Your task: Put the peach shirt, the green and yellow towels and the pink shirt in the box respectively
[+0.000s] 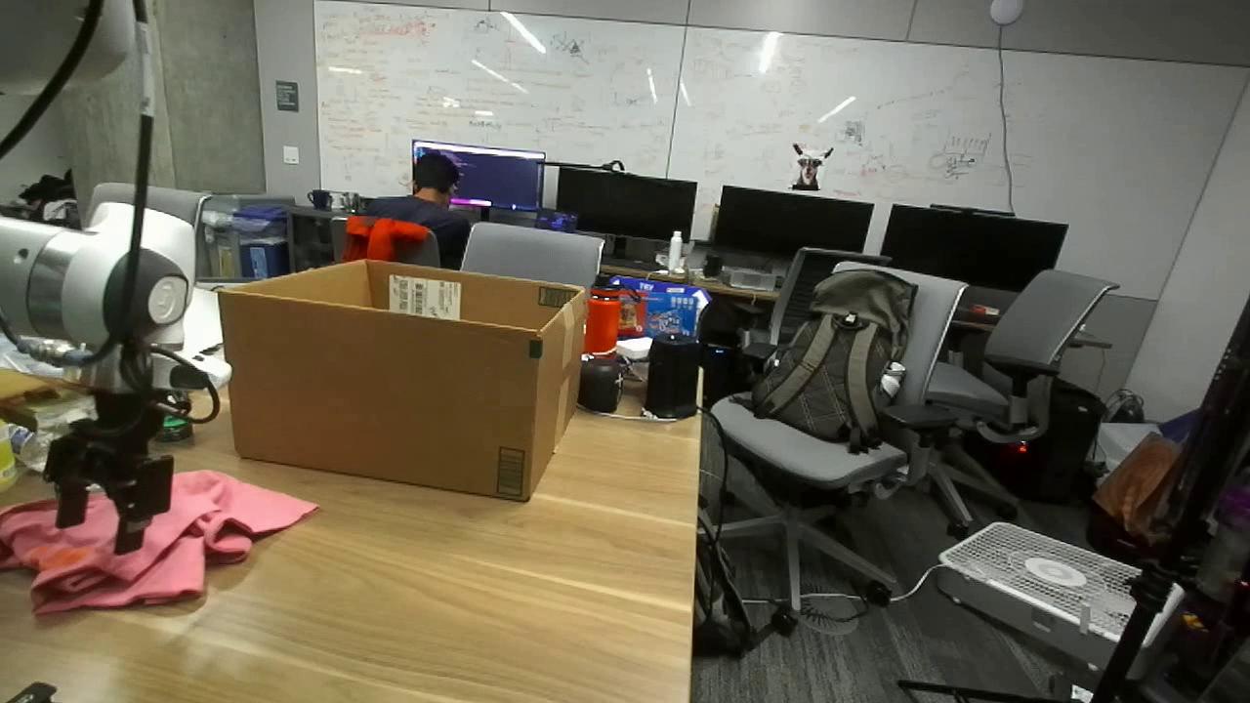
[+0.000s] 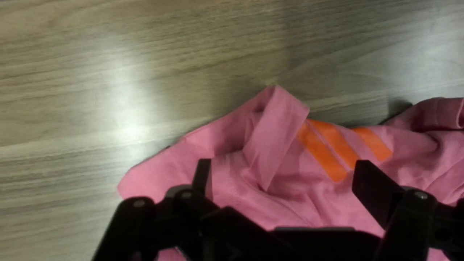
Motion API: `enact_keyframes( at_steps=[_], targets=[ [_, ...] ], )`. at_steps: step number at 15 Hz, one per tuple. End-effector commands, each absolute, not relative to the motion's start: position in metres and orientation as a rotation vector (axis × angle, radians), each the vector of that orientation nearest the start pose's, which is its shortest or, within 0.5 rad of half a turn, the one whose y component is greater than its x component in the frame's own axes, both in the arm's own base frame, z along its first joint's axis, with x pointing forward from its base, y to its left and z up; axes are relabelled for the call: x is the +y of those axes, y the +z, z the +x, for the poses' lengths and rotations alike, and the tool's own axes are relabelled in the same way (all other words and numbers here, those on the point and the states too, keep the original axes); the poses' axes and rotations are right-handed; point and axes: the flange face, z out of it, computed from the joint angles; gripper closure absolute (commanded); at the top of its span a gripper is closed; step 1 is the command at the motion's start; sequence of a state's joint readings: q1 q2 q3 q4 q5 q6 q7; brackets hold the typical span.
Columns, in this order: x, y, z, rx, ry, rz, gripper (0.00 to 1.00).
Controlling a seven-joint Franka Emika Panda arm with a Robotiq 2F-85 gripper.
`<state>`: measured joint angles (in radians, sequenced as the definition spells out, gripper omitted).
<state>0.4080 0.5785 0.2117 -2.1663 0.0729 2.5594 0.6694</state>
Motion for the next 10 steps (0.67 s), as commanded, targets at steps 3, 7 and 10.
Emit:
enact_keyframes(
  at_steps=[3,7,10],
  targets=[
    [0.306,0.101,0.434,0.207,0.364,-3.099,0.00],
    [0.301,0.096,0.435,0.220,0.363,-3.097,0.00],
    [0.299,0.096,0.435,0.225,0.354,-3.095,0.00]
  ],
)
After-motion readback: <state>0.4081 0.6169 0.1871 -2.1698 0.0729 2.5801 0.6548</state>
